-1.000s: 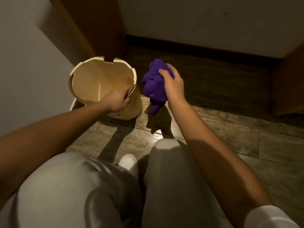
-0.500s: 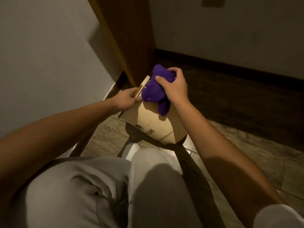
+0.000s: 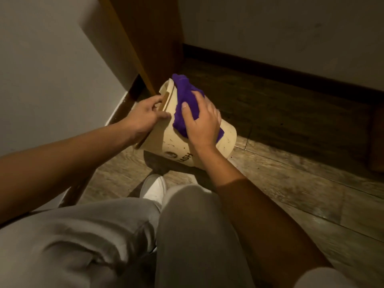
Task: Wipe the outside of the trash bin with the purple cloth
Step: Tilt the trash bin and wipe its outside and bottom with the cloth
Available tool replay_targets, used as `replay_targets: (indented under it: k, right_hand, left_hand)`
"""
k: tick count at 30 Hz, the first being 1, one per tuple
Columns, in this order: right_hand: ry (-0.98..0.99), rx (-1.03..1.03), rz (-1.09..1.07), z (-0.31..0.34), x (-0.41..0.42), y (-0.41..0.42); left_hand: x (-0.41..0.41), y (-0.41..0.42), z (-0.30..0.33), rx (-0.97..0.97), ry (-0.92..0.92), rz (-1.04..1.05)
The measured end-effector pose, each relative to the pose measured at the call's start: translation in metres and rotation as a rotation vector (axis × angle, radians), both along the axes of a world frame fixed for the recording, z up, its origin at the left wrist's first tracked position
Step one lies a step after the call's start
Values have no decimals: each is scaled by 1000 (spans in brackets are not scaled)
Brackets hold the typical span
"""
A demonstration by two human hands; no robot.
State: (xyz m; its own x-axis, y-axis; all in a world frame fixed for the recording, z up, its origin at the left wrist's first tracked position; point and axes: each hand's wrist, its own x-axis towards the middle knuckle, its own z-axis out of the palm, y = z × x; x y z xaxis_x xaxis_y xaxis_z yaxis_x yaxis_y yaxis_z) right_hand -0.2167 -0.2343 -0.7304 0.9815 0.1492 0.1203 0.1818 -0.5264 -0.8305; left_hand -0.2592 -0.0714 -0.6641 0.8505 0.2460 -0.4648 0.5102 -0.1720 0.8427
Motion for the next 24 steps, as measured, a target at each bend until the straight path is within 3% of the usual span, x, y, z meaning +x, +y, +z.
replay_targets:
  k: [7,11,15,18,21,24]
  right_hand:
    - [240,43,-269,-67,0,-85]
    - [424,164,-366,-55,23,-85]
    - [333,329,-66,-2,22,-34]
    - [129,282,117,20,1,7]
    - [52,216,70,11,6,6]
    - [168,221,-91,-20,16,-27]
  left_hand:
    - [-28,-17,-4,-50,130,45]
    - [-16,-35,4,58,85,-5]
    - [2,-38,13,106,79,-8]
    - [10,-43,13,81,3,-14]
    - [20,-39,11,108,-16,-22]
    - [20,-35,5,171,1,-34]
